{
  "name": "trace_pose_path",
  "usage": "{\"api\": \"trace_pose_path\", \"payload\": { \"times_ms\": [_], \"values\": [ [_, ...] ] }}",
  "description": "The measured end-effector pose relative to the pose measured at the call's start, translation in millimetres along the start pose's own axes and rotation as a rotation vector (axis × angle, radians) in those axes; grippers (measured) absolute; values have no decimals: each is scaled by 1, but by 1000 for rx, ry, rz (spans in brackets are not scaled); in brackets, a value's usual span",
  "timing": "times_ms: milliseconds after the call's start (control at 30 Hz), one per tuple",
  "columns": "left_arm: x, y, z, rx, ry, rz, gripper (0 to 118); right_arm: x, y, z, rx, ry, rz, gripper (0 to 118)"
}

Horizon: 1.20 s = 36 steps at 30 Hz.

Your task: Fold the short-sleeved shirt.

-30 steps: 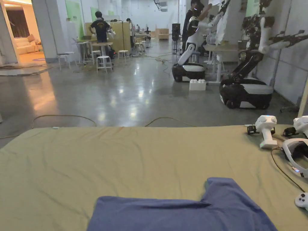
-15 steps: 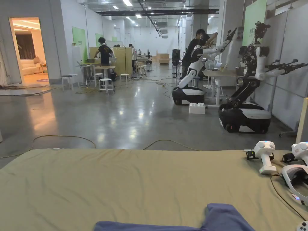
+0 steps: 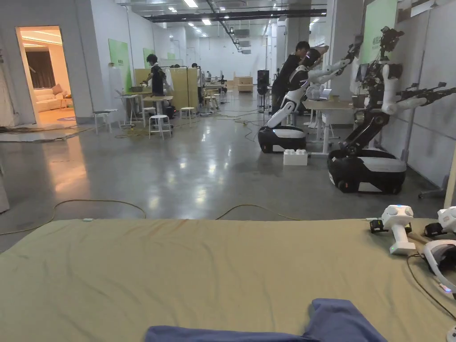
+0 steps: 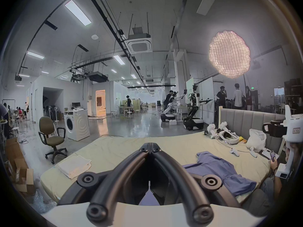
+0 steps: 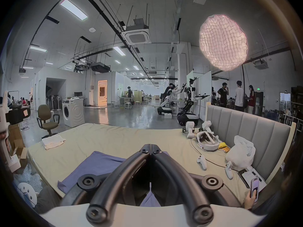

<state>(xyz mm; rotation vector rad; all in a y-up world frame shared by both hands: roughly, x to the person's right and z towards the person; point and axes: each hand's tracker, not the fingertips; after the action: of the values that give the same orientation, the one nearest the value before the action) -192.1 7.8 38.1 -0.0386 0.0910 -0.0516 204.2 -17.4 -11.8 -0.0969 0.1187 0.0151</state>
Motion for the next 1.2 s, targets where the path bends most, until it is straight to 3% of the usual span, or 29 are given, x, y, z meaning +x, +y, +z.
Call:
{"api": "trace_pose_path", "payload": {
  "times_ms": [133,200,300,333,367,400,433,467,500,700,800,900,933,1100,1167,1200],
  "values": [
    [-12,-18,-13,-118,-14,38,0,3,-8,0,-25,-1,-16,0],
    [-24,-40,-32,-267,-109,109,0,6,-17,-1,-56,9,-39,0],
    [-39,-89,-56,-503,-114,153,0,11,-33,-5,-129,23,-71,0],
    [-43,-103,-63,-572,-110,156,5,12,-37,-5,-142,21,-75,0],
    [-48,-121,-66,-630,-110,154,22,14,-42,-4,-162,20,-84,0],
    [-54,-137,-70,-678,-122,177,48,15,-46,-3,-179,22,-98,0],
    [-61,-151,-75,-735,-141,210,84,17,-50,-2,-202,29,-118,0],
    [-66,-164,-80,-791,-154,238,98,20,-53,-1,-236,49,-142,0],
    [-71,-178,-80,-807,-164,268,100,23,-57,-1,-249,49,-161,0],
    [-77,-231,-103,-935,-105,234,97,37,-75,-2,-302,29,-215,0],
    [-80,-241,-117,-967,-87,264,80,40,-79,0,-315,16,-208,0],
    [-81,-248,-134,-1018,-54,269,73,43,-84,1,-337,14,-200,0],
    [-80,-252,-137,-1032,-53,263,65,43,-86,1,-345,13,-197,0],
    [-66,-261,-150,-1105,-87,115,61,35,-87,1,-386,-4,-190,0],
    [-62,-257,-151,-1086,-60,55,21,37,-90,1,-395,-18,-188,0],
    [-61,-256,-152,-1092,-88,86,14,39,-91,1,-402,-26,-192,0]
  ]
}}
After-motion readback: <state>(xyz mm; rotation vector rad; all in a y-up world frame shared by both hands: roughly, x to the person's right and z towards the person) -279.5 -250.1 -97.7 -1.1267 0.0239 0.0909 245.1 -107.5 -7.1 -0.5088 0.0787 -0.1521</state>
